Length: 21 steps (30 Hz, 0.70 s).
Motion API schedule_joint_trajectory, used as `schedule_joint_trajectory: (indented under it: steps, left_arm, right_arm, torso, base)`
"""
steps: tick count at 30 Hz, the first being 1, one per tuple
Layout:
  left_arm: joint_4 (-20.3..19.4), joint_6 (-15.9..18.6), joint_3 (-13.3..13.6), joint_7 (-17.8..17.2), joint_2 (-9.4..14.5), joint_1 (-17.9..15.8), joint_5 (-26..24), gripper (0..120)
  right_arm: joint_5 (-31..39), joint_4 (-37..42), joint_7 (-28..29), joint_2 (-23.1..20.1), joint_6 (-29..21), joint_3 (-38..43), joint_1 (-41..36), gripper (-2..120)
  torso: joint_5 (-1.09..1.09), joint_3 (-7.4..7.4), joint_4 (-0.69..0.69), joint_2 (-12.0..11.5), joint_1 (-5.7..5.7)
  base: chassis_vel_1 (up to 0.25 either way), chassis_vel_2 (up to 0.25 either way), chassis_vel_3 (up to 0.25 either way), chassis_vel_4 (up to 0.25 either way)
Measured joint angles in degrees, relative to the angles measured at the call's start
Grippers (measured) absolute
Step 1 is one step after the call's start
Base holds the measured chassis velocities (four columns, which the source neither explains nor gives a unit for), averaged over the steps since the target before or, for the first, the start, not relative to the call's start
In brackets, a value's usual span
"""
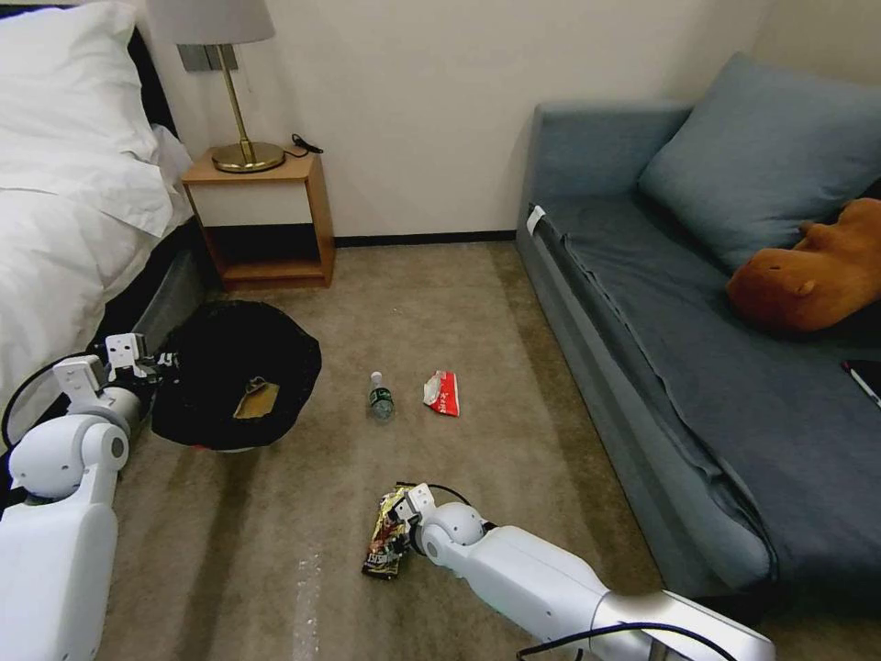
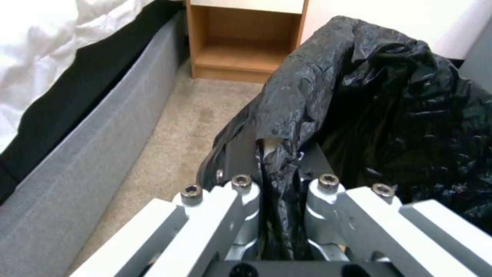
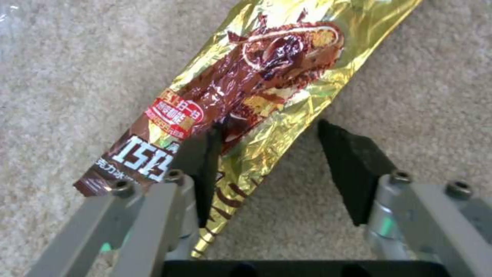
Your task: Pick up the trash bin, then pick up the garbage on the floor and place it into the trash bin.
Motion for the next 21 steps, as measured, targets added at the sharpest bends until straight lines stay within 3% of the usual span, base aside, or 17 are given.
schedule_joint_trajectory:
  steps: [9,11,12,14,17,18,21]
  left_arm:
    - [0.0,0.0,0.0,0.0,-0.1,0.1,0.1,7]
    - [0.0,0.0,0.0,0.1,-0.2,0.2,0.1,7]
    - [0.0,-0.1,0.0,0.1,-0.2,0.2,0.1,7]
    - [0.0,-0.1,0.0,0.0,-0.2,0.3,0.2,7]
    - [0.0,-0.1,0.0,0.0,-0.2,0.3,0.2,7]
    - [0.0,-0.1,0.0,0.0,-0.2,0.3,0.3,7]
    - [0.0,-0.2,0.0,0.0,-0.2,0.3,0.3,7]
  right_arm:
    - [-0.2,-0.2,-0.2,-0.1,0.1,0.0,0.0,25]
    - [-0.1,0.0,-1.0,0.0,0.2,-0.1,-0.1,21]
    - [-0.2,0.2,-1.4,0.1,0.3,-0.4,-0.1,17]
    - [-0.4,0.0,-1.4,0.0,0.5,-0.4,0.1,5]
    - [-0.4,0.1,-1.6,0.0,0.6,-0.5,0.1,2]
    - [-0.4,0.1,-1.8,0.0,0.7,-0.6,0.1,0]
    - [-0.7,0.2,-1.9,-0.1,0.8,-0.7,0.3,0]
  torso:
    - [0.02,0.01,0.05,0.0,0.0]
    - [0.08,0.01,0.1,0.0,0.0]
    - [0.23,0.03,0.16,0.0,0.01]
    - [0.06,0.02,0.15,0.0,0.01]
    - [0.07,0.03,0.16,0.0,0.01]
    - [0.16,0.03,0.13,0.0,0.01]
    - [0.09,0.03,0.11,0.0,0.01]
  base:
    - [0.0,0.0,0.0,0.0]
    - [0.0,0.0,0.0,0.0]
    - [0.0,0.0,0.0,0.0]
    - [0.0,0.0,0.0,0.0]
    - [0.0,0.0,0.0,0.0]
    - [0.0,0.0,0.0,0.0]
    - [0.0,0.0,0.0,0.0]
